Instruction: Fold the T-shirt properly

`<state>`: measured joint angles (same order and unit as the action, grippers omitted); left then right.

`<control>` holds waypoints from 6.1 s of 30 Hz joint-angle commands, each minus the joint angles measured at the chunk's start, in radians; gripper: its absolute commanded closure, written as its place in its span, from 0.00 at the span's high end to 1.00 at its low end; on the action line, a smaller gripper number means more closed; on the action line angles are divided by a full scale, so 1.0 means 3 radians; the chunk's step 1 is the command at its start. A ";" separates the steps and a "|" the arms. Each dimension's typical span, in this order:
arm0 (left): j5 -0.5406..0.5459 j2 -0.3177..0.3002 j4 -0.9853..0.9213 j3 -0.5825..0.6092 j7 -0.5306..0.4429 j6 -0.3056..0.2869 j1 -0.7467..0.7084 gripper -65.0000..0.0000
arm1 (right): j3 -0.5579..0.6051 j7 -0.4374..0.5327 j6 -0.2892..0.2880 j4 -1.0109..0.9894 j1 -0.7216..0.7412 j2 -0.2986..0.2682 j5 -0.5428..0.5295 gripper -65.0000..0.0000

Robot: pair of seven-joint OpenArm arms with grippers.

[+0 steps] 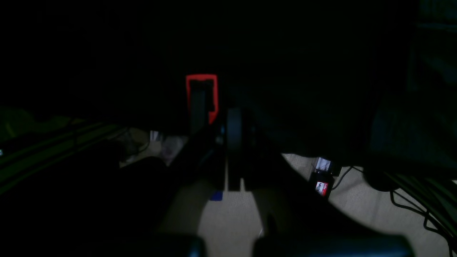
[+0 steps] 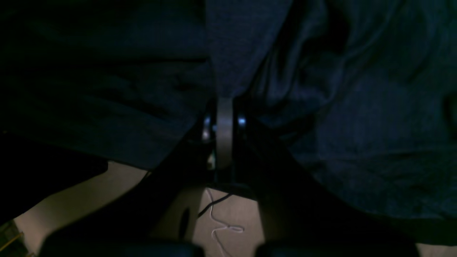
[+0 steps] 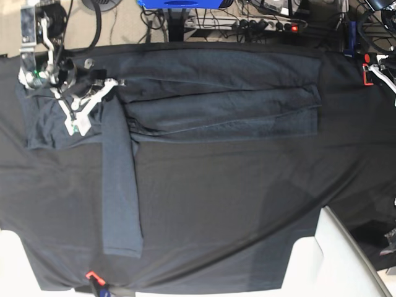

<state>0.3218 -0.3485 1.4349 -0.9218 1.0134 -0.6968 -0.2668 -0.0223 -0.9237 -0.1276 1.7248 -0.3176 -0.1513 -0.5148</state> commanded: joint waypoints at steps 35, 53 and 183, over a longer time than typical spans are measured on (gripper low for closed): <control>0.0060 -0.0043 0.0099 -0.0029 -0.0578 -0.0005 -0.0443 0.00 | 0.0026 0.0734 -0.0022 -0.2949 0.2596 -0.0020 -0.0010 0.51; 0.0060 -0.0043 0.0068 -0.0050 -0.0608 -0.0005 -0.0479 0.00 | 0.0629 0.1450 -0.0022 -0.3849 0.2861 -0.0010 -0.0020 0.50; 0.0055 -0.0058 -0.0290 -0.0310 -0.1365 -0.0005 -0.0872 0.00 | 0.2425 0.1000 0.0351 -0.3410 0.2749 0.0793 0.0031 0.00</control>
<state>0.3286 -0.3481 1.3350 -1.0065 0.6170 -0.6968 -0.5194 0.7044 -0.6121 -0.0219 0.6937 0.4911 0.0799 -0.5037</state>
